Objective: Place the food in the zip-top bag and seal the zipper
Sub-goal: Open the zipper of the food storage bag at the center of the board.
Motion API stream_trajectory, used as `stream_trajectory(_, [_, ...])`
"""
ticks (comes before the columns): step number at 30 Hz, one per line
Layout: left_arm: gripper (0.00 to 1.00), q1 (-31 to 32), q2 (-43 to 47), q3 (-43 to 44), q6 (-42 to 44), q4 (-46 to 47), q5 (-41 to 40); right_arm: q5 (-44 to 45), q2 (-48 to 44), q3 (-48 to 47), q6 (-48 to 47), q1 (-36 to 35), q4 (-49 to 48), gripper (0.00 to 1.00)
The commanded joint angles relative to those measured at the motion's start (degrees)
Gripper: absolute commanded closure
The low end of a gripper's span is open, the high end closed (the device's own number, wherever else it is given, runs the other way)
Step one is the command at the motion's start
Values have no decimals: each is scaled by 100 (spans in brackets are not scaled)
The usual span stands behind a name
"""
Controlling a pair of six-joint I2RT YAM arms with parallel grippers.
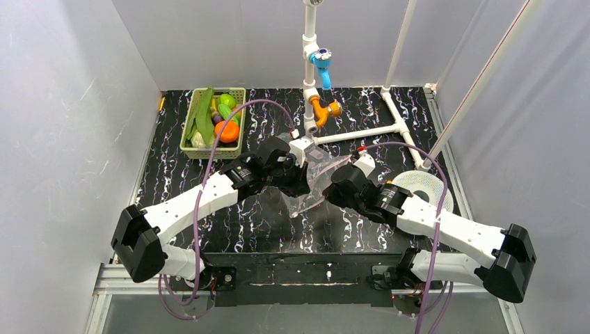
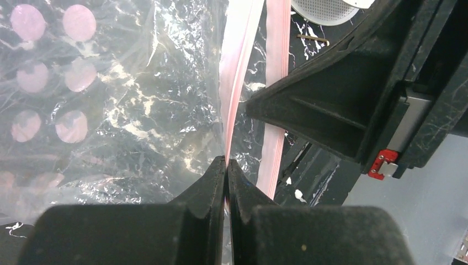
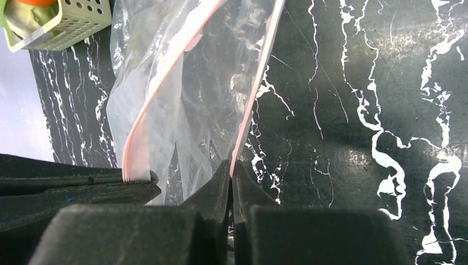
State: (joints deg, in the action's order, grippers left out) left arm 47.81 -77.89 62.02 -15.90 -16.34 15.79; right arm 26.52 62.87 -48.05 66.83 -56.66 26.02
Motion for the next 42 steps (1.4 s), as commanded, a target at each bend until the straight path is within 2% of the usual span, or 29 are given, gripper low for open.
stream_trajectory(1, [100,0,329,-46,73,139,-269,350,8,-523,-595,-113,115,99])
stream_trajectory(4, [100,1,344,-62,131,180,-164,612,-106,-752,-1471,-335,101,99])
stream_trajectory(5, [96,0,339,-63,158,212,-61,706,-155,-840,-1732,-401,142,99])
stream_trajectory(9, [60,3,484,-85,299,306,238,868,-447,-1013,-2609,-424,418,99])
stream_trajectory(13, [29,0,1090,-279,541,419,25,967,-772,-1353,-3176,-424,1377,99])
stream_trajectory(16, [14,0,1865,-601,797,622,-516,1246,-1202,-1578,-3332,-424,2357,99])
stream_trajectory(21, [4,-9,2867,-1079,971,981,-1926,1818,-1892,-2393,-3387,-424,4215,99])
stream_trajectory(25, [3,-18,3095,-1160,1014,952,-2501,2042,-1554,-3385,-3333,-424,5362,99])
stream_trajectory(27, [3,-22,3032,-1130,1038,876,-2808,2078,-1282,-3697,-3366,-424,5598,99])
stream_trajectory(31, [3,-24,2718,-977,1080,656,-3247,1297,-655,-3662,-3971,-424,4771,99])
stream_trajectory(37, [3,-104,2770,-1092,1107,744,-3750,-1203,387,-2380,-4059,-450,1625,99])
stream_trajectory(39, [2,-129,2899,-1215,1173,869,-4033,-1444,811,-2212,-3993,-451,917,99])
stream_trajectory(42, [2,-160,3050,-1384,1328,1043,-4481,-1551,1174,-2266,-3948,-451,545,99])
